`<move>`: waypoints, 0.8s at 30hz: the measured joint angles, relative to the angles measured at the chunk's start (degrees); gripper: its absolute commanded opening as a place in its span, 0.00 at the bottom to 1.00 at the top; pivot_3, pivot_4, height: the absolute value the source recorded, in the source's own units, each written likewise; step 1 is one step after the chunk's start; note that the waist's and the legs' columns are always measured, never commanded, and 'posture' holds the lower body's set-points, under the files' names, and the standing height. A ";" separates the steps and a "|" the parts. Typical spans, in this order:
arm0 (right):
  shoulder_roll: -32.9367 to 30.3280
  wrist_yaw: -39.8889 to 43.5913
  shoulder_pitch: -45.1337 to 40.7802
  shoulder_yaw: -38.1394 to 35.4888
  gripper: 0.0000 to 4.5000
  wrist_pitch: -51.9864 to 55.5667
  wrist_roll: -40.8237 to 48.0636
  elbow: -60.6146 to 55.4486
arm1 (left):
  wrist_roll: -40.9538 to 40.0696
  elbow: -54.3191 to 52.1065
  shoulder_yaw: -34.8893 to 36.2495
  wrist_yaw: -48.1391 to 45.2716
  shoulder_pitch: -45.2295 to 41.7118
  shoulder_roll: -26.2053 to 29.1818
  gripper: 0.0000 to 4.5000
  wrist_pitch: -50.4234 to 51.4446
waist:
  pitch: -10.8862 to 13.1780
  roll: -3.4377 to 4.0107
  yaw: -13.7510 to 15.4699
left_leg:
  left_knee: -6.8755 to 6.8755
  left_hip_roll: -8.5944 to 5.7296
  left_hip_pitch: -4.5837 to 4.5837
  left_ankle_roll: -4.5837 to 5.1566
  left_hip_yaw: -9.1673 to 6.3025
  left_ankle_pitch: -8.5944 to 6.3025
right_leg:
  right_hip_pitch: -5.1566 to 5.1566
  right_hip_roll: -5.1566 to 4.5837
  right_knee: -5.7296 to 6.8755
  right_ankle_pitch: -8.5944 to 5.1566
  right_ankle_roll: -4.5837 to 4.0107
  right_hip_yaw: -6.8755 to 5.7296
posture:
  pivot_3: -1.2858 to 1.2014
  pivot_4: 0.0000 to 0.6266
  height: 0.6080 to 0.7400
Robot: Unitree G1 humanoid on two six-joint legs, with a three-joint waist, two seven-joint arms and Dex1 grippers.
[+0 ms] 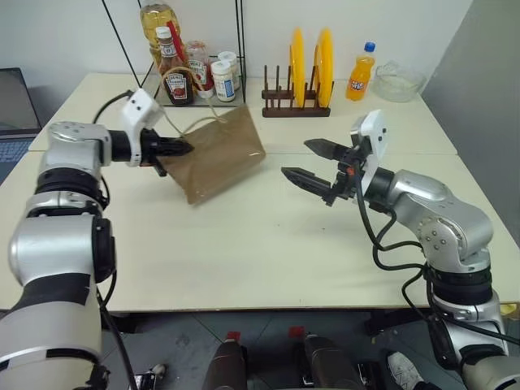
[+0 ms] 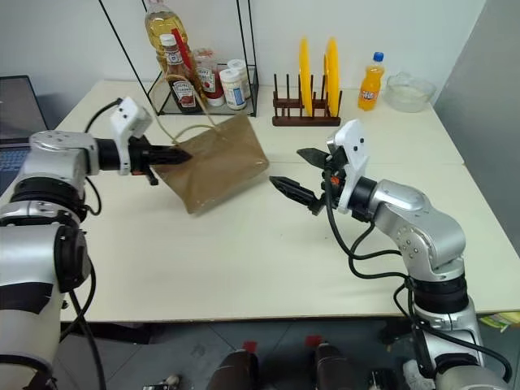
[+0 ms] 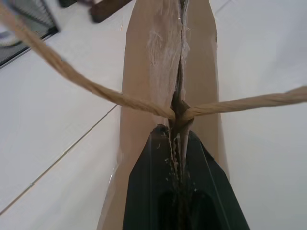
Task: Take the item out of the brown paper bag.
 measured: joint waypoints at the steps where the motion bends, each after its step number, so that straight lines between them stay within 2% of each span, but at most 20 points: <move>1: -0.51 -0.65 0.96 -0.67 1.00 0.56 0.25 -1.18 | 0.28 0.01 -0.29 -0.36 -0.35 -1.54 0.01 -1.00 | 0.00 0.00 0.05 | 0.00 -0.01 -0.01 0.00 -0.01 0.00 | 0.01 0.00 0.00 0.00 0.00 -0.01 | 0.52 0.24 1.00; 9: -3.39 -5.63 8.96 -4.90 1.00 3.27 0.45 -7.13 | 3.54 0.60 -3.95 -1.39 -3.38 -10.37 0.01 -7.36 | 0.01 0.00 -0.07 | 0.01 -0.05 -0.03 0.01 -0.04 0.00 | 0.01 0.01 0.01 0.00 0.00 0.01 | 0.52 0.24 1.00; 16: -3.76 -11.46 14.56 -8.29 1.00 6.40 0.95 -14.36 | 6.26 1.99 -5.81 1.05 -5.41 -13.22 0.01 -10.92 | 0.01 0.01 -0.21 | 0.01 -0.06 0.00 0.02 -0.03 0.00 | 0.02 0.02 0.05 0.00 0.00 0.06 | 0.52 0.24 1.00; 24: -3.37 -15.89 15.41 -9.05 1.00 7.54 1.41 -16.11 | 9.21 3.04 -6.95 4.65 -5.26 -15.56 0.01 -12.28 | 0.01 0.01 -0.08 | 0.03 -0.11 -0.01 0.02 -0.05 0.00 | 0.04 0.01 0.05 0.00 0.01 0.06 | 0.52 0.24 1.00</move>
